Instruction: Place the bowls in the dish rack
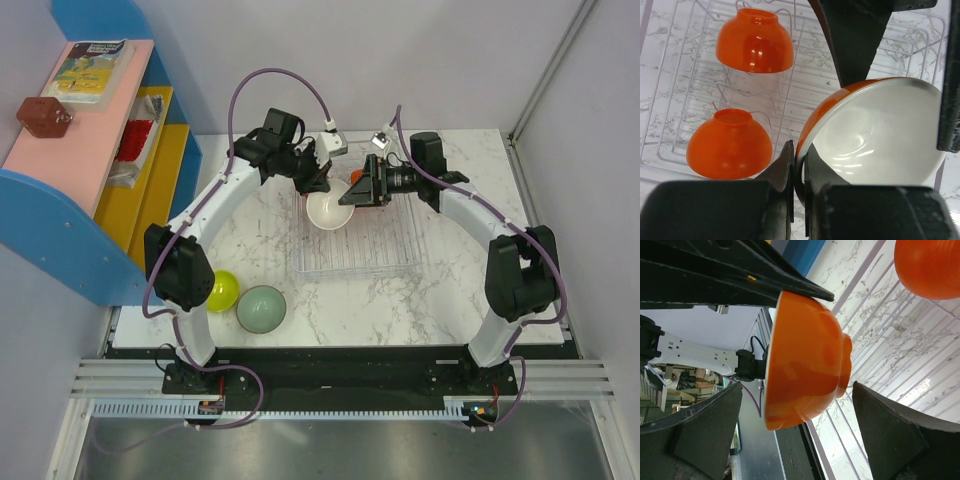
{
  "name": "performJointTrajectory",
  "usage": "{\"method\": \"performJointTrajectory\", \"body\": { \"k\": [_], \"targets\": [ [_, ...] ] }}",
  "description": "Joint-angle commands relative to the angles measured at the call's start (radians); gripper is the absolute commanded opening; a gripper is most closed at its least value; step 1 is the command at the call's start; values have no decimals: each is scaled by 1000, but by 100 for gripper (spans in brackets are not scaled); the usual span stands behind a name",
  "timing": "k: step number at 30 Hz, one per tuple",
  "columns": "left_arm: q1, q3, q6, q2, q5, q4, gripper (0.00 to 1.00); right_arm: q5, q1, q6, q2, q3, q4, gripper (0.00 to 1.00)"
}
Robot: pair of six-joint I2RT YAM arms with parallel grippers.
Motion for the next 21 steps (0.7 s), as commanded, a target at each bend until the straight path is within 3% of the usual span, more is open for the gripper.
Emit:
{"method": "performJointTrajectory", "body": {
  "k": [1, 6, 15, 20, 21],
  "targets": [
    [-11, 21, -41, -85, 61, 24, 2, -18, 2, -24, 19, 28, 23, 98],
    [-16, 28, -50, -93, 67, 29, 2, -29, 2, -15, 31, 19, 27, 98],
    [-31, 31, -51, -77, 70, 30, 2, -69, 2, 115, 28, -3, 156, 90],
    [-33, 44, -58, -65, 69, 39, 2, -104, 2, 210, 28, -32, 233, 73],
    [-33, 47, -59, -63, 69, 39, 2, -115, 2, 224, 30, -38, 248, 64]
  ]
}}
